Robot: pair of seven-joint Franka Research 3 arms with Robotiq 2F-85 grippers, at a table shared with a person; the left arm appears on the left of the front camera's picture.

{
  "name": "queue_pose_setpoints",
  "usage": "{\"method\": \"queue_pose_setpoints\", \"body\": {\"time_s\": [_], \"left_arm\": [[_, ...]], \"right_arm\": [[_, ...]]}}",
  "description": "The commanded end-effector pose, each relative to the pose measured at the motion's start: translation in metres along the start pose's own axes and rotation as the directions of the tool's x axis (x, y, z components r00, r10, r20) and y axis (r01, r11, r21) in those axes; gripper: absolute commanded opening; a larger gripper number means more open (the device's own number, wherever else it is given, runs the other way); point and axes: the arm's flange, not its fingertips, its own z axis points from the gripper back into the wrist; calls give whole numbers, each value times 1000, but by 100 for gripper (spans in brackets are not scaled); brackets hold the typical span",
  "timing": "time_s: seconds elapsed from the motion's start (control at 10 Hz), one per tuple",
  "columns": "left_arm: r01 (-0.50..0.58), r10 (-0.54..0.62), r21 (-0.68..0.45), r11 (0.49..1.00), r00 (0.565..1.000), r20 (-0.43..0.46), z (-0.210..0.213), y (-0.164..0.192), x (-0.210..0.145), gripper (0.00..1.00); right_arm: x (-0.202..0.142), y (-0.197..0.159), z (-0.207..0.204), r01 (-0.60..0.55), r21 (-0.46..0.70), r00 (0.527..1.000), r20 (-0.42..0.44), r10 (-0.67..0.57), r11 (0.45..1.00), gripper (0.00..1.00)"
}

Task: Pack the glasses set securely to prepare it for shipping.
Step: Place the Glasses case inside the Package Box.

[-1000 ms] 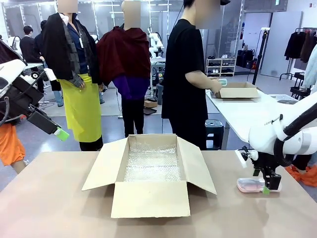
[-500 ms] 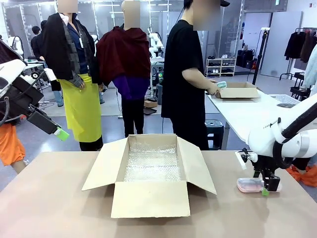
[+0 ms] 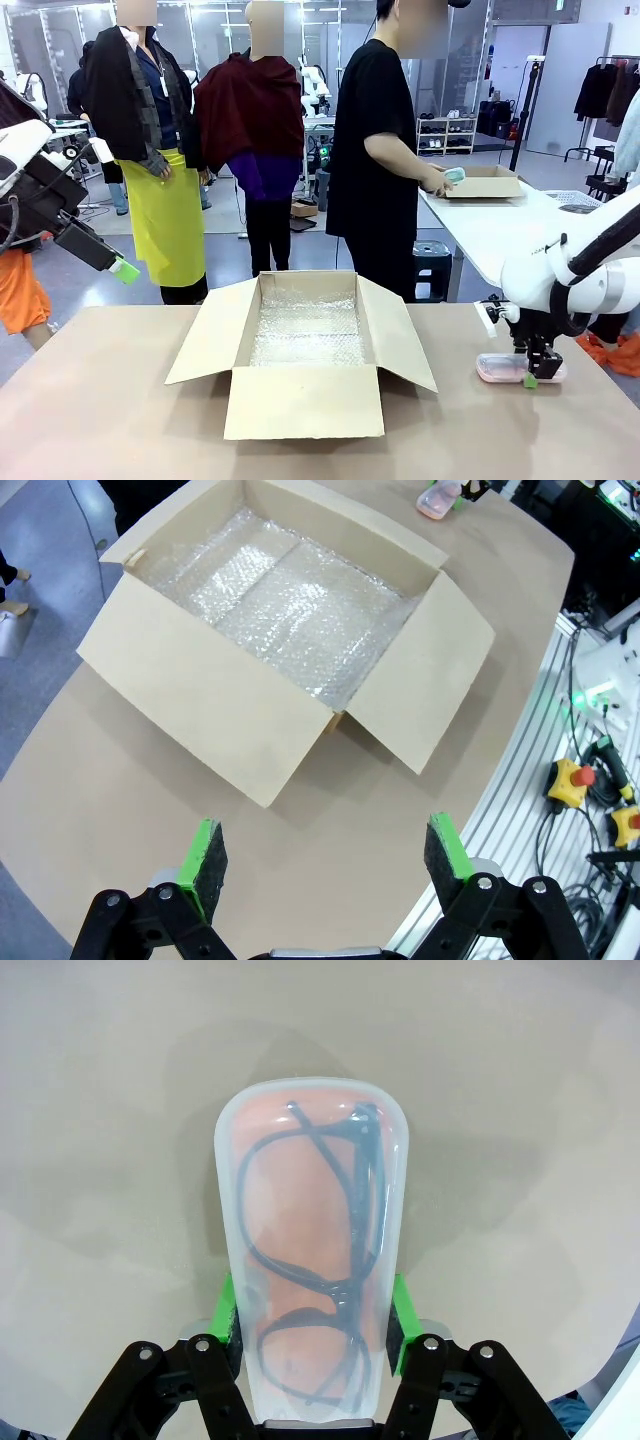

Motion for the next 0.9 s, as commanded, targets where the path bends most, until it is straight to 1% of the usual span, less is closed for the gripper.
{"method": "queue_pose_setpoints", "body": {"time_s": [0.0,0.1,0.3,0.4,0.5,0.7,0.8], "left_arm": [[8,-8,-16,1000,1000,7,2,0,0,100],[8,-8,-16,1000,1000,7,2,0,0,100],[8,-8,-16,1000,1000,7,2,0,0,100],[8,-8,-16,1000,1000,7,2,0,0,100],[8,-8,-16,1000,1000,7,2,0,0,100],[8,-8,-16,1000,1000,7,2,0,0,100],[8,-8,-16,1000,1000,7,2,0,0,100]], "right_arm": [[2,-2,22,46,18,999,15,-46,999,42],[4,-3,45,43,28,998,34,-44,999,42],[15,-11,95,70,60,997,28,-72,996,42],[21,-16,115,83,70,996,24,-85,994,42],[26,-18,125,94,60,996,4,-95,994,42],[51,-23,151,87,57,996,-13,-86,995,42],[78,-27,169,78,61,997,-15,-77,995,42]]}}
